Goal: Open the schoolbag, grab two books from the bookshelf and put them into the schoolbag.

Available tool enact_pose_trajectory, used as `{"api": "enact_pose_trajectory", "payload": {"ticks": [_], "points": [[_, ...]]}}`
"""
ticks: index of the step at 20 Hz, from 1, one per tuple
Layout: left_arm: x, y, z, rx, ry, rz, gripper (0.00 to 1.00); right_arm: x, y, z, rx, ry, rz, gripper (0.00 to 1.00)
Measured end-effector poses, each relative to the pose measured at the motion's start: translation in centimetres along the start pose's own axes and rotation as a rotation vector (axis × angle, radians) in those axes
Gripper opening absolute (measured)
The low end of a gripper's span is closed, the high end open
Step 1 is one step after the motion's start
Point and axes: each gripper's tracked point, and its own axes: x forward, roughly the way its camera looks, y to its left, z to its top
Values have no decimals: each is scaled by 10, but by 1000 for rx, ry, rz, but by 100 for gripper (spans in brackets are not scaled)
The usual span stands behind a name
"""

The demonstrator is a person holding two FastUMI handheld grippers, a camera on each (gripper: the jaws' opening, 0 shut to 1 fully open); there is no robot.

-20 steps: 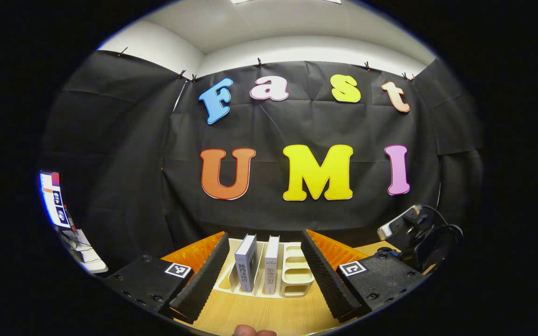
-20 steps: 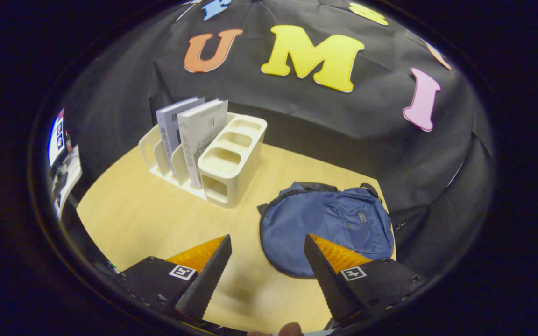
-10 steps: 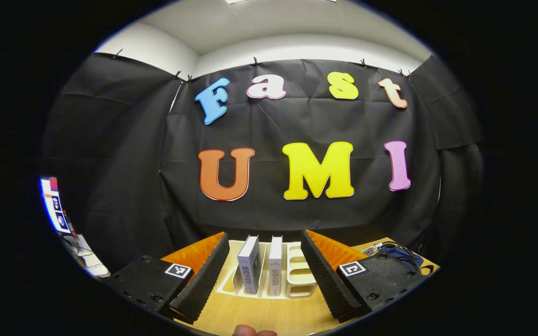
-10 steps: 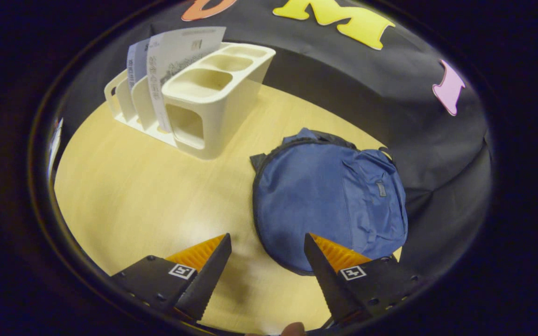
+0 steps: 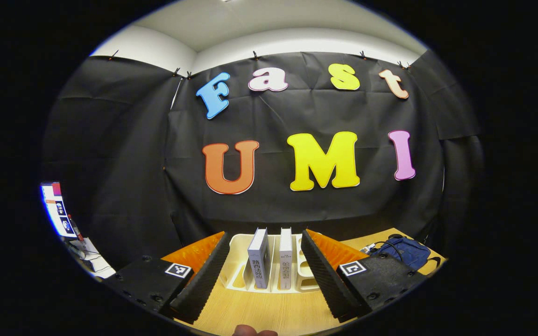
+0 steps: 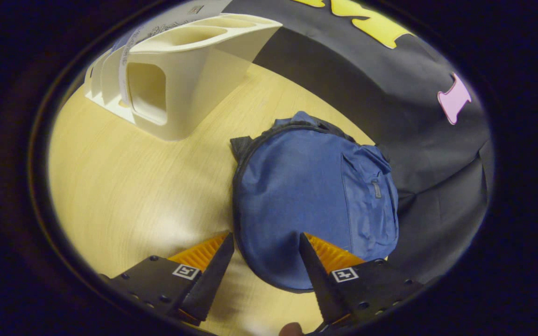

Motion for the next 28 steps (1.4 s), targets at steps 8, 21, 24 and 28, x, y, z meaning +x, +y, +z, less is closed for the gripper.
{"api": "enact_pose_trajectory", "payload": {"ticks": [8,21,24,28], "points": [[-6,-3,-4,17,16,-25,99,16,-4,12,-7,-9,-64,47],[-8,-6,-18,-122,64,2,99,-24,-43,26,92,-87,164,0],[-5,-9,-22,-129,79,-2,99,-42,-69,32,140,-91,194,0],[12,-19,-24,-119,105,-39,99,-58,-117,41,201,-116,206,0]]}}
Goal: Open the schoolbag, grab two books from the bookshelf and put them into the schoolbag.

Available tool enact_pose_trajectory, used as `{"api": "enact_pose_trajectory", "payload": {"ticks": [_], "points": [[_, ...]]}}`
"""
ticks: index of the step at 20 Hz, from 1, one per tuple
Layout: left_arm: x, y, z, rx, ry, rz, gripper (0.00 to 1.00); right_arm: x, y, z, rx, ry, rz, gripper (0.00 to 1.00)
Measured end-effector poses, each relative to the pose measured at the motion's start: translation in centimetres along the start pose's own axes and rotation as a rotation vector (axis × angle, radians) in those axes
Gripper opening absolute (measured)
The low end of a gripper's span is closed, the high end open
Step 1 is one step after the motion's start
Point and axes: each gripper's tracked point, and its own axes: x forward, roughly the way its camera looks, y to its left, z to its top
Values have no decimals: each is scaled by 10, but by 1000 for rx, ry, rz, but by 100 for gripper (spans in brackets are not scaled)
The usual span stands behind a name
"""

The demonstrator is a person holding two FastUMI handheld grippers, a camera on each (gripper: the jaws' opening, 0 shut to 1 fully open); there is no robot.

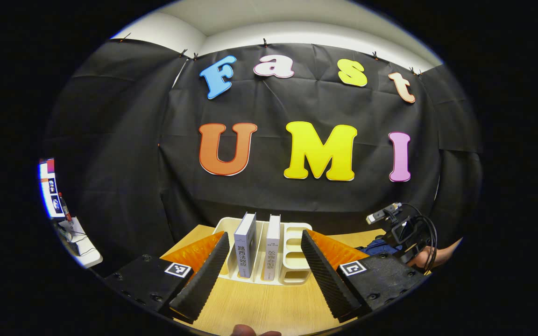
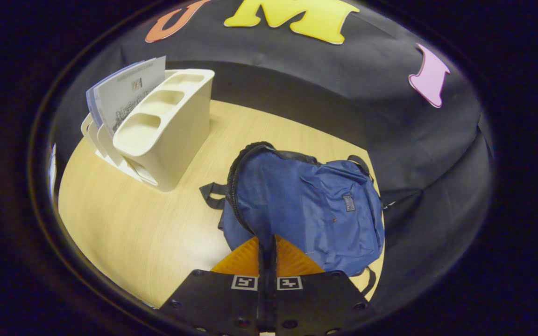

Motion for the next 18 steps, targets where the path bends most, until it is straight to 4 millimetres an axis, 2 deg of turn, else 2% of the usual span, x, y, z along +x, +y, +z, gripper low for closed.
{"api": "enact_pose_trajectory", "payload": {"ticks": [6,11,15,18], "points": [[43,-14,-1,-9,74,-55,99,-19,-73,17,105,-27,-9,0],[100,-26,-2,25,177,-121,99,-19,-128,25,134,-36,-23,0],[144,-27,-35,38,379,-168,99,-14,-154,29,134,-21,-14,0],[176,-29,-52,18,502,-184,99,-11,-174,27,160,-11,-6,0]]}}
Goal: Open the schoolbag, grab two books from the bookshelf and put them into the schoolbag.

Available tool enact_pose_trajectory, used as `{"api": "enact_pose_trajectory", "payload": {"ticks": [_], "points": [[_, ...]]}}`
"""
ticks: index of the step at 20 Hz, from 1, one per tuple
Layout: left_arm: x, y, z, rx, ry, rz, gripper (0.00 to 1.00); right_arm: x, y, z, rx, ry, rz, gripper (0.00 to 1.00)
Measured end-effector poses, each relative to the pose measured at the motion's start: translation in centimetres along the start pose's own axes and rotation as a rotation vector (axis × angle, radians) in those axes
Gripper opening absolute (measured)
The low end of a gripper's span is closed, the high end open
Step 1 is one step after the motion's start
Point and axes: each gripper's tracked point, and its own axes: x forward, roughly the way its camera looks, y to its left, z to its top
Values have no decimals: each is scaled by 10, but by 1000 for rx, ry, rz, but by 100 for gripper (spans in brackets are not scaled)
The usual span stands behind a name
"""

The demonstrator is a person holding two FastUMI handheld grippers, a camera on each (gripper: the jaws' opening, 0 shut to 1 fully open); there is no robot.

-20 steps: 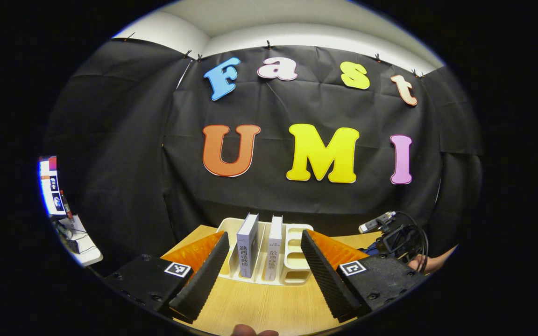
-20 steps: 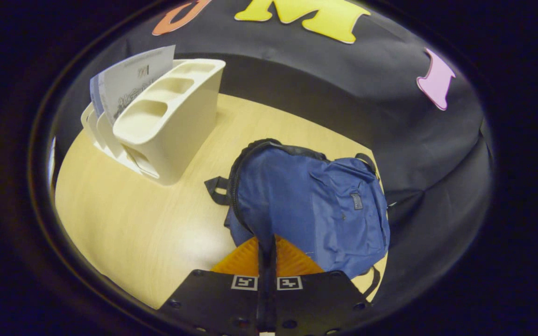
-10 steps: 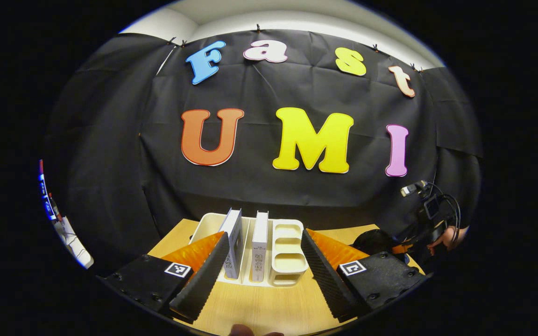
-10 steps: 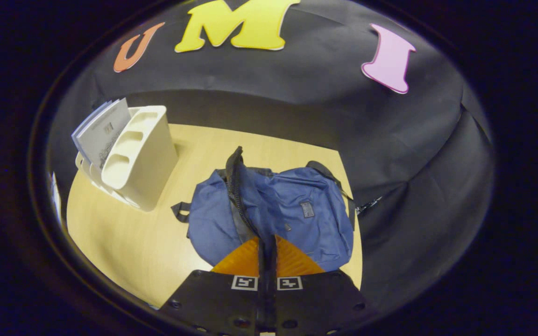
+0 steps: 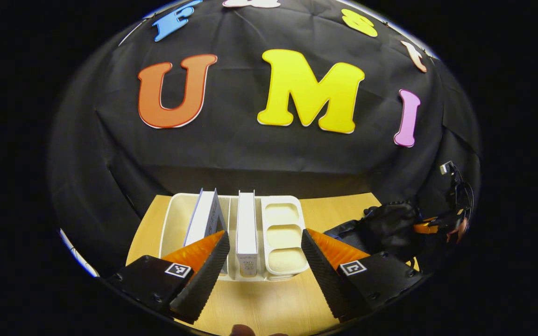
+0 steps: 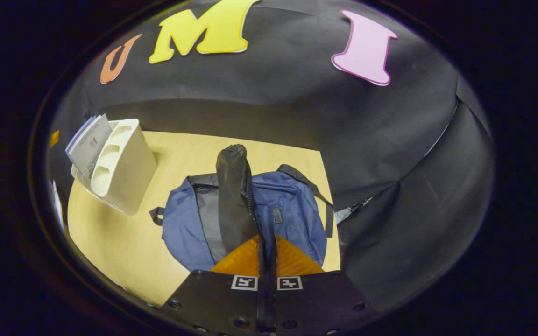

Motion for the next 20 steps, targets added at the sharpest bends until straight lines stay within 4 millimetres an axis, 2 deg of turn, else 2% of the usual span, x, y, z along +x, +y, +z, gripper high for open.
{"api": "enact_pose_trajectory", "payload": {"ticks": [5,9,14,20], "points": [[57,14,-8,-13,214,7,94,6,-22,0,29,24,14,0],[86,18,-22,11,348,3,93,10,-26,0,27,37,34,0],[106,17,-41,33,488,15,91,13,-29,-1,24,42,50,0],[117,22,-61,-7,572,57,80,14,-30,-3,32,36,63,0]]}}
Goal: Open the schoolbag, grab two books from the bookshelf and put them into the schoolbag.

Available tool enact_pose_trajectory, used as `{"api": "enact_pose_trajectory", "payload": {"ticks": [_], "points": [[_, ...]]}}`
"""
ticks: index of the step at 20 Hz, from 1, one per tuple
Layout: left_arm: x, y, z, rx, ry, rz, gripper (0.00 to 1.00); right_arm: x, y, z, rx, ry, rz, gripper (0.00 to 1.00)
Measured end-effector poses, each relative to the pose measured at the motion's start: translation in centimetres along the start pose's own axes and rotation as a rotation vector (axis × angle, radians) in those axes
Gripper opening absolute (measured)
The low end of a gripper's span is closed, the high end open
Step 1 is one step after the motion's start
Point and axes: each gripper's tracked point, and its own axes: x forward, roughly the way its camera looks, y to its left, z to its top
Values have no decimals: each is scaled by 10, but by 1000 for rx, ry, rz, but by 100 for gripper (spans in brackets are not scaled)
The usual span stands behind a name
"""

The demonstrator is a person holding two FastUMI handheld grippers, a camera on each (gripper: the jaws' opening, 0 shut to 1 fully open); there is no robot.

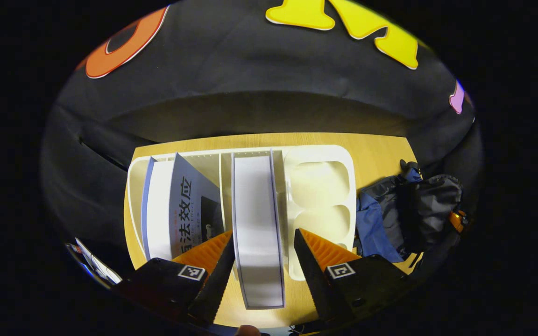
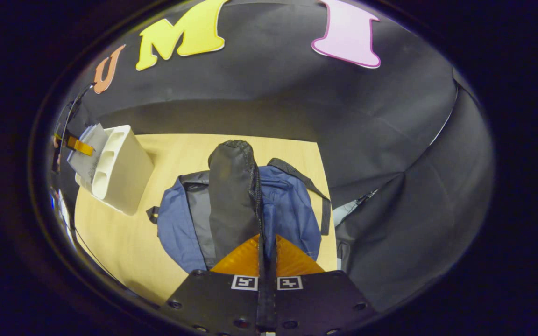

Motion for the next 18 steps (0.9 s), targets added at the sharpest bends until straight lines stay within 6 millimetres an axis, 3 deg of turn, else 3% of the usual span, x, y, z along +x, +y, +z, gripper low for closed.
{"api": "enact_pose_trajectory", "payload": {"ticks": [7,8,9,13,18], "points": [[8,3,-9,-15,66,11,78,-3,-2,-6,26,5,4,0],[9,3,-11,-18,73,14,75,-2,-2,-6,25,5,4,0],[9,5,-10,-19,77,22,63,-2,-2,-6,25,5,4,0],[7,8,-11,-23,86,42,49,-2,-1,-7,38,5,7,0],[-2,16,-17,-52,91,82,47,-3,2,-7,34,1,6,0]]}}
